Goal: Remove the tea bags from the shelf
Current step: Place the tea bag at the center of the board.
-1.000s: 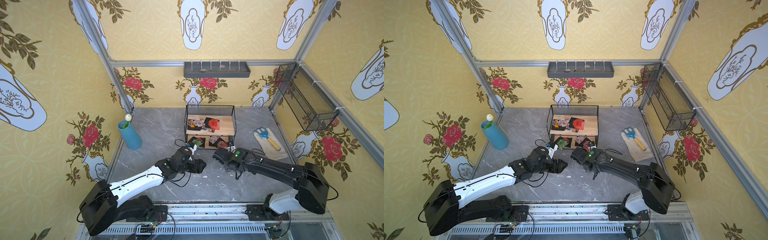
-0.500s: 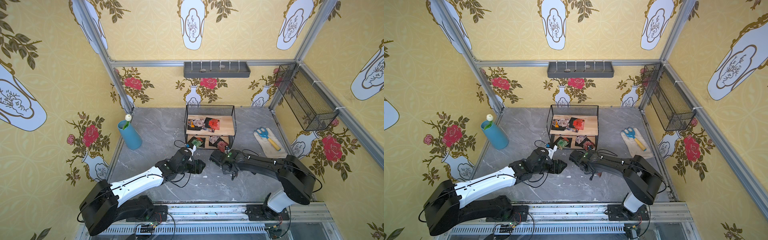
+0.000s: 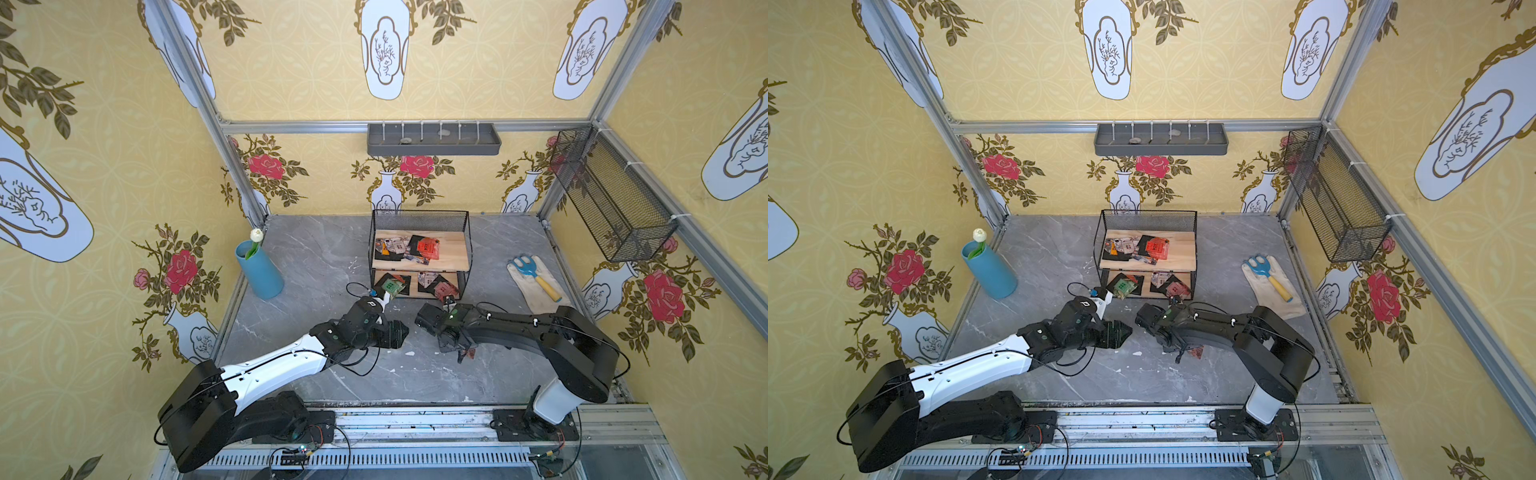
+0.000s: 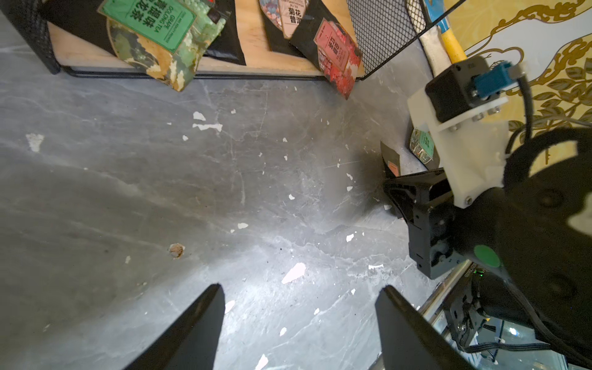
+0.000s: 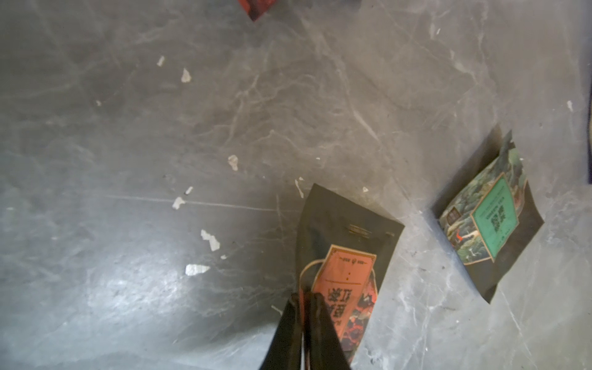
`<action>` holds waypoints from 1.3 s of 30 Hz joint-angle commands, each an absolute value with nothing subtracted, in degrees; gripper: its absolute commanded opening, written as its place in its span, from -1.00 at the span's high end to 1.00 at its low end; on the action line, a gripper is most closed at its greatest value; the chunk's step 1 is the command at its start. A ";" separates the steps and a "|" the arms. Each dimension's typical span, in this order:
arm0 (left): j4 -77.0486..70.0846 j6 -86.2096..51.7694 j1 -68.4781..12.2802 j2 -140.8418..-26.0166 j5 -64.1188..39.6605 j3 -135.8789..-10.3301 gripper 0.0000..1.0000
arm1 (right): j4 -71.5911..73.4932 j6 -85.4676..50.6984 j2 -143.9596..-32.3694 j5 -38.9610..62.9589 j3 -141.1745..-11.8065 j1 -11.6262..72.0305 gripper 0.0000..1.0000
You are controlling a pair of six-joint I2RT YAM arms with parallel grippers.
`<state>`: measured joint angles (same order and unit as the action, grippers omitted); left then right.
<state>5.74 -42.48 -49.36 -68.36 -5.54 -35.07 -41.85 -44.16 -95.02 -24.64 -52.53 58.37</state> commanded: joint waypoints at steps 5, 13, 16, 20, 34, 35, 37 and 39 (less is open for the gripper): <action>4.66 -42.71 -49.36 -68.52 -4.86 -34.62 -0.67 | -41.31 -43.80 -95.88 -25.58 -53.20 58.36 0.42; 4.66 -42.71 -49.39 -68.32 -4.56 -34.45 -0.67 | -41.79 -43.74 -95.71 -26.32 -53.90 58.27 0.29; 4.75 -42.71 -49.39 -68.05 -4.35 -34.37 -0.68 | -42.00 -43.77 -95.00 -26.52 -54.23 58.29 0.28; 4.97 -42.80 -49.35 -67.33 -3.89 -34.19 -0.67 | -42.41 -43.62 -93.42 -27.11 -54.67 58.27 0.27; 7.34 -43.68 -49.31 -65.30 -1.41 -35.14 -0.68 | -42.68 -41.82 -84.64 -27.03 -57.00 58.54 0.18; 7.46 -43.71 -49.31 -65.30 -1.52 -35.37 -0.68 | -42.50 -41.34 -83.94 -26.74 -57.27 58.58 0.18; 7.88 -43.94 -49.31 -65.19 -1.49 -35.89 -0.68 | -42.29 -40.43 -82.74 -26.45 -57.71 58.58 0.17; 8.38 -43.94 -49.31 -65.08 -1.54 -36.59 -0.68 | -42.19 -39.39 -81.66 -25.98 -58.43 58.58 0.14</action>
<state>7.77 -43.77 -49.34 -65.30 -1.93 -35.88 -42.33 -41.45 -82.78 -26.13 -57.54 58.48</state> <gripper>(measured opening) 0.840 0.423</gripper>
